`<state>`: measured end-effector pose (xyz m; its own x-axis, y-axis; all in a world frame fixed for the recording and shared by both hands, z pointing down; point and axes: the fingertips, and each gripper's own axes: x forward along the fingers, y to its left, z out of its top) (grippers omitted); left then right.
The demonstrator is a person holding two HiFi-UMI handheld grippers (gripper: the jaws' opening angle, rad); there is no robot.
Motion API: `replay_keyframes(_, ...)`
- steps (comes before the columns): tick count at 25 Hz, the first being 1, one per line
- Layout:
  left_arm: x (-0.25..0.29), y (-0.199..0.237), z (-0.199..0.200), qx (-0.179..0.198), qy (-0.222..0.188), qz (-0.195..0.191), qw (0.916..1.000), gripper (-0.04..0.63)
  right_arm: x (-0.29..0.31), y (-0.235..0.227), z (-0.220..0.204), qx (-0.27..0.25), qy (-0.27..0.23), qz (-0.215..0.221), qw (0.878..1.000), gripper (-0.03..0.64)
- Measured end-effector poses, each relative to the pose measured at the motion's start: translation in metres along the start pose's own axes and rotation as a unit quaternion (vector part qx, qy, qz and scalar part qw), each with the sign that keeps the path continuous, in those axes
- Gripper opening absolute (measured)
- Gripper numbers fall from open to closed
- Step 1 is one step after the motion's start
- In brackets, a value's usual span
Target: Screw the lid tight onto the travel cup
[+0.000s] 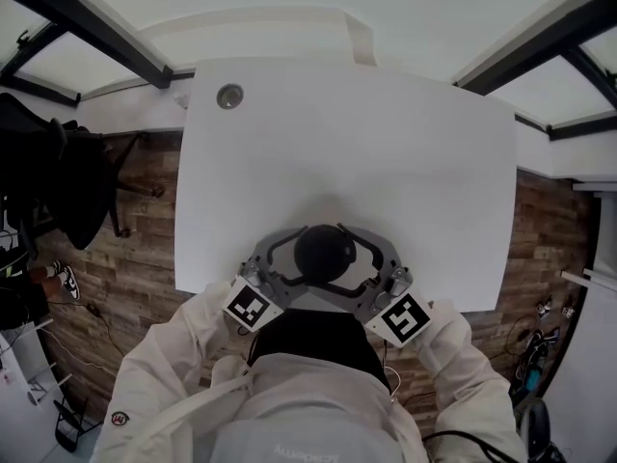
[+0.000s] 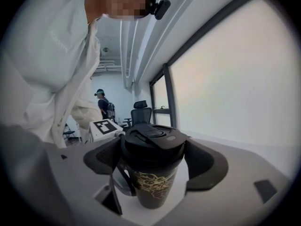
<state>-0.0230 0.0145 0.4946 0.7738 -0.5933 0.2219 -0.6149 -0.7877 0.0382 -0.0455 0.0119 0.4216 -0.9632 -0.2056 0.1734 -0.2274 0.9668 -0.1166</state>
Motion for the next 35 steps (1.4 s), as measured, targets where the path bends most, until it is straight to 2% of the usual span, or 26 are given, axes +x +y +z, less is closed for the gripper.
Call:
replay_keyframes(1, -0.001, 0.0, 0.0, -0.002, -0.002, 0.018, 0.9998, 0.367, 0.001, -0.001, 0.008, 0.012, -0.032, -0.03, 0.999, 0.428)
replay_keyframes(3, -0.002, -0.002, 0.0, -0.004, -0.006, 0.054, 0.9985, 0.367, 0.0, 0.0, 0.011, 0.025, -0.054, -0.079, 0.995, 0.428)
replay_keyframes(9, -0.003, -0.006, 0.003, -0.001, -0.013, 0.13, 0.9914, 0.367, -0.008, 0.004, 0.004, 0.043, -0.049, -0.203, 0.977, 0.427)
replay_keyframes(11, -0.003, -0.007, 0.003, -0.004, -0.016, 0.144, 0.9895, 0.367, -0.01, 0.004, 0.001, 0.052, -0.046, -0.234, 0.97, 0.428)
replay_keyframes(13, -0.003, -0.006, 0.005, 0.0, -0.02, 0.145, 0.9892, 0.367, -0.01, 0.003, -0.001, 0.068, -0.044, -0.246, 0.966, 0.428)
replay_keyframes(15, -0.003, -0.006, 0.006, -0.003, -0.021, 0.137, 0.9903, 0.367, -0.012, 0.005, 0.0, 0.077, -0.044, -0.231, 0.969, 0.428)
replay_keyframes(17, 0.0, -0.005, 0.006, -0.011, -0.023, 0.122, 0.9922, 0.367, -0.017, 0.005, 0.002, 0.07, -0.041, -0.199, 0.977, 0.428)
replay_keyframes(23, 0.013, -0.005, 0.008, 0.008, -0.015, 0.027, 0.9995, 0.367, -0.022, -0.004, 0.004, 0.025, -0.012, -0.061, 0.998, 0.428)
replay_keyframes(26, 0.014, -0.005, 0.008, 0.018, -0.011, -0.012, 0.9997, 0.367, -0.018, -0.007, 0.004, 0.004, 0.008, 0.006, 1.0, 0.428)
replay_keyframes(30, 0.015, -0.008, 0.007, 0.033, -0.001, -0.063, 0.9975, 0.367, -0.015, -0.002, -0.006, -0.01, 0.055, 0.089, 0.994, 0.428)
replay_keyframes(33, 0.017, -0.007, 0.002, 0.029, 0.01, -0.079, 0.9964, 0.367, -0.012, -0.003, -0.014, -0.014, 0.075, 0.107, 0.991, 0.428)
replay_keyframes(35, 0.018, -0.006, 0.001, 0.024, 0.012, -0.071, 0.9971, 0.367, -0.013, -0.005, -0.017, -0.013, 0.077, 0.089, 0.993, 0.428)
